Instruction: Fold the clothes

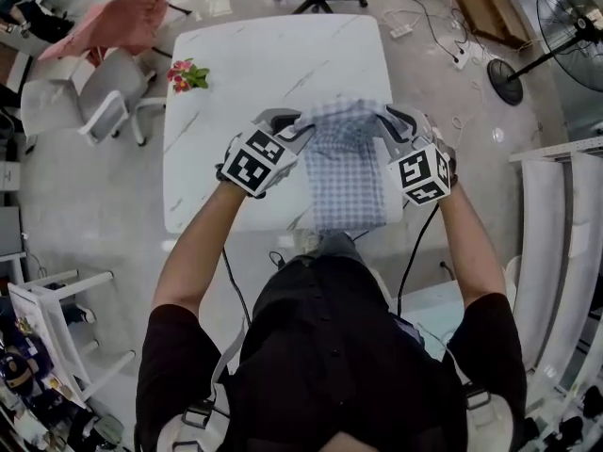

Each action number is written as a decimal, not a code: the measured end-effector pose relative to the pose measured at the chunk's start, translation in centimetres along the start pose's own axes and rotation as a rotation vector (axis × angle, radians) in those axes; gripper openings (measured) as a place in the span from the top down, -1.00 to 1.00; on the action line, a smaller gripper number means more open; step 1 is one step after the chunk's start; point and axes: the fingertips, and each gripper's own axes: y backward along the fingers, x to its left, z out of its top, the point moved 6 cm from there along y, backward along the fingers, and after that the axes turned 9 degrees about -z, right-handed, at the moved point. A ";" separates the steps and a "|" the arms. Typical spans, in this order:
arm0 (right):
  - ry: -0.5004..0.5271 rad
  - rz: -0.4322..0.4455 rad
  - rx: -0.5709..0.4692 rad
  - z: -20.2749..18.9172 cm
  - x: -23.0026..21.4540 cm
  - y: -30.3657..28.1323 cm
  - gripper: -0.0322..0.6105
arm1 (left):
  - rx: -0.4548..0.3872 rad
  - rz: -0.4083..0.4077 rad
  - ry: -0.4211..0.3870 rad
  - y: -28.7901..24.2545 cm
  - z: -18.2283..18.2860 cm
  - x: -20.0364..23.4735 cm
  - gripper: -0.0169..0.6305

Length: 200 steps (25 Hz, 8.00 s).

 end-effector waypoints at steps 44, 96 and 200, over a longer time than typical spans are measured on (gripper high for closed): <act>0.101 0.646 0.120 -13.3 21.4 15.4 -0.20 | 0.213 -0.244 0.082 -3.7 -16.2 -24.7 0.00; -0.144 0.749 0.284 -12.4 13.0 -4.1 0.59 | 0.376 -0.292 0.146 -10.0 -14.9 -4.6 0.62; -0.622 0.115 -0.099 -3.3 0.0 -3.5 0.68 | -0.243 0.316 0.270 1.7 -4.1 4.1 0.79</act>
